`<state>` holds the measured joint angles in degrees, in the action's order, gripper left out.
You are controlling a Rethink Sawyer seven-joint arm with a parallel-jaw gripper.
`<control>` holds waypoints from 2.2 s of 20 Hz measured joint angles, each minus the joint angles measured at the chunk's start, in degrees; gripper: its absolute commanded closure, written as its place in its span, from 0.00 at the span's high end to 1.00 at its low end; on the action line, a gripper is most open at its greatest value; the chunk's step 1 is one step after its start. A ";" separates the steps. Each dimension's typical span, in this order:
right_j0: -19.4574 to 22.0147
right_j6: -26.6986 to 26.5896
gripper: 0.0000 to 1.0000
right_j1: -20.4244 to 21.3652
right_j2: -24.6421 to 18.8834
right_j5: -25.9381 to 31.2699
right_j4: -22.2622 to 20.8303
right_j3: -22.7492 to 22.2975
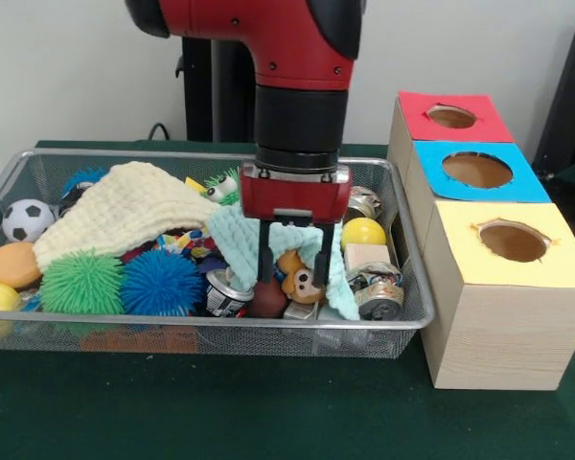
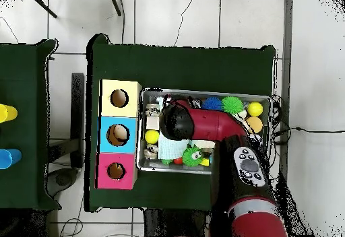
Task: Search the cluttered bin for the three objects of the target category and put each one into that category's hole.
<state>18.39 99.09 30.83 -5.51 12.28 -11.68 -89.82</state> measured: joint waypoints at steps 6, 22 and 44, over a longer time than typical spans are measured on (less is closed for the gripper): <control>0.43 0.00 1.00 1.28 -0.03 0.00 -0.92 -1.24; 0.42 0.00 1.00 4.21 -0.63 1.98 -3.62 -9.92; 0.73 0.00 1.00 5.71 -2.89 4.90 -3.63 -11.70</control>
<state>19.12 99.09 36.54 -8.40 17.17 -15.31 -101.53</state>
